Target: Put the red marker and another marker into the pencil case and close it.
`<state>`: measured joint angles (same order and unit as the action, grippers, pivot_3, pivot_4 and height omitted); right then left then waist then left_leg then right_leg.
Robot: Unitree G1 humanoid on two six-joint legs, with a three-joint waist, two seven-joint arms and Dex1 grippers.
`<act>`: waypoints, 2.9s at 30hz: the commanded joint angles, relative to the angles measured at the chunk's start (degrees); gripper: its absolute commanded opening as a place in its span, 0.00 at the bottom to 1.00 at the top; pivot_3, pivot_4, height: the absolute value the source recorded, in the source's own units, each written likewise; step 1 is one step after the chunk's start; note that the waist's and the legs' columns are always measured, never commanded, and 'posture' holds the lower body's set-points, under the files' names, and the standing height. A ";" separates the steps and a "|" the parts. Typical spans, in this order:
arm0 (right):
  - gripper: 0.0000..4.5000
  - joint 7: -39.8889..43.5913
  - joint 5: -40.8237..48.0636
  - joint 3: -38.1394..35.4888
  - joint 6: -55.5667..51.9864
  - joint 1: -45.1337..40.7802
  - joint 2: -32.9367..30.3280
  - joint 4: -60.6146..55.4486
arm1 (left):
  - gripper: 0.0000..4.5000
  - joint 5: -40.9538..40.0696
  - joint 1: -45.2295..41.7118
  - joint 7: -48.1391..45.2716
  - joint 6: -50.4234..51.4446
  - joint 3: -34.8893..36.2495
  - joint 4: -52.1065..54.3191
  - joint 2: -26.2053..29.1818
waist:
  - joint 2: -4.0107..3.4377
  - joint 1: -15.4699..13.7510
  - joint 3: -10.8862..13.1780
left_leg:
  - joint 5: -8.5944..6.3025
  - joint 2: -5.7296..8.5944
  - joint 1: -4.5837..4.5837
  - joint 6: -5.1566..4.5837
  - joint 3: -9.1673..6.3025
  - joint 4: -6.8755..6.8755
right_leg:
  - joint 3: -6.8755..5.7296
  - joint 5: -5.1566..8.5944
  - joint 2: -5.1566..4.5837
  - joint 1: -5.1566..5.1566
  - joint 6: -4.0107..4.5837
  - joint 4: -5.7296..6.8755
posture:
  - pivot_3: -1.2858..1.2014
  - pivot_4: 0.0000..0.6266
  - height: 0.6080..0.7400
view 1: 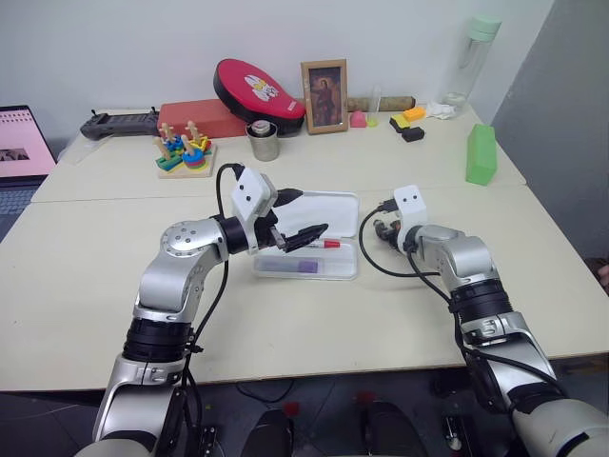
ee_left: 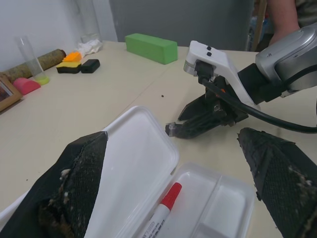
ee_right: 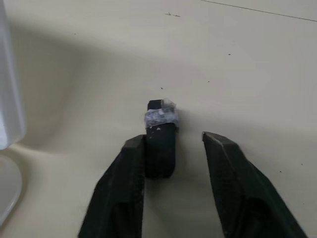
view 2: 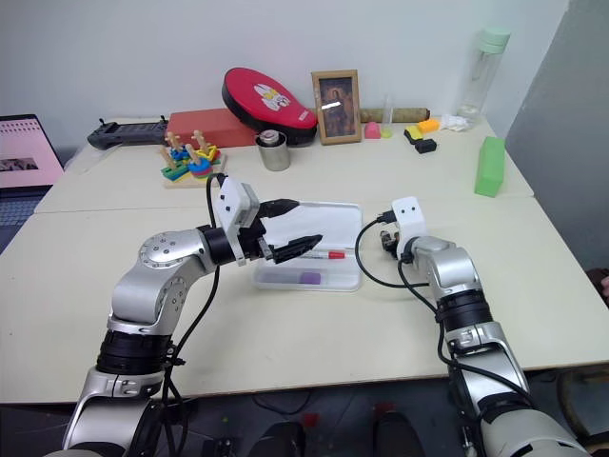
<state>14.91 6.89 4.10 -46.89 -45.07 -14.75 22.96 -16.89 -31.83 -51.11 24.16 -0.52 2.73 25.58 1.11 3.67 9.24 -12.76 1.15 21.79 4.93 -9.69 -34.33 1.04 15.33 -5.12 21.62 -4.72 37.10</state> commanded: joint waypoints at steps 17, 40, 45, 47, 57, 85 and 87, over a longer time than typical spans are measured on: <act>0.06 42.53 5.48 12.51 10.23 5.05 -21.84 -25.23 | 1.00 -6.73 4.47 -10.76 1.69 6.33 0.53 15.07 | -0.04 0.85 0.03 | -0.01 -0.04 -0.02 -0.02 0.04 0.14 | -0.01 0.03 0.00 -0.01 -0.04 -0.13 | 0.52 0.24 1.00; 0.39 45.53 -4.32 21.13 15.82 -1.37 -13.39 -12.69 | 1.00 -9.69 7.32 -10.77 4.35 7.16 3.75 18.74 | -0.03 0.01 0.03 | 0.00 -0.06 0.00 0.00 0.02 0.13 | -0.03 0.01 0.01 0.05 -0.03 -0.08 | 0.52 0.24 1.00; 0.63 45.62 -4.11 20.44 15.10 -1.95 -13.21 -13.46 | 1.00 -9.84 7.14 -10.27 4.46 6.96 3.69 18.63 | -0.03 -0.01 0.03 | 0.00 -0.05 0.00 0.00 0.02 0.13 | -0.03 0.01 0.01 0.05 -0.03 -0.08 | 0.52 0.24 1.00; 0.71 45.81 -3.94 20.31 14.78 -2.05 -13.34 -14.05 | 1.00 -9.91 7.07 -10.10 4.67 6.98 3.64 18.64 | -0.03 -0.02 0.03 | 0.00 -0.05 0.00 0.00 0.02 0.13 | -0.02 0.01 0.01 0.05 -0.03 -0.08 | 0.52 0.24 1.00; 1.00 47.43 2.04 12.29 11.84 -7.95 -13.73 -13.24 | 1.00 -14.56 4.77 -4.03 10.86 12.02 1.45 16.75 | -0.03 -0.01 0.03 | 0.00 -0.06 -0.01 0.00 0.01 0.11 | -0.03 0.01 0.01 0.06 -0.03 -0.05 | 0.52 0.24 1.00; 0.01 31.80 -8.69 1.53 37.47 -31.59 -2.87 50.49 | 1.00 -19.92 4.52 3.28 13.25 16.29 2.11 14.22 | -0.04 1.59 0.03 | 0.11 -0.04 -0.02 0.21 0.13 0.33 | 0.11 -0.02 -0.01 0.18 0.01 -0.02 | 0.52 0.24 1.00; 0.01 31.41 -9.50 1.45 37.76 -31.39 -2.14 51.07 | 1.00 -20.13 4.71 3.53 13.30 16.25 2.52 14.12 | -0.04 1.58 0.03 | 0.12 -0.03 -0.02 0.22 0.14 0.32 | 0.11 -0.02 -0.01 0.17 0.01 -0.03 | 0.52 0.24 1.00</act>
<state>47.00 -1.68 5.82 -10.38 -75.84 -17.06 74.14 -35.94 -27.12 -47.98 37.42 14.55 2.50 39.64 1.08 5.25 9.27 -12.64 1.12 21.78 5.16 -9.56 -34.01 1.15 15.32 -5.13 21.80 -4.71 37.07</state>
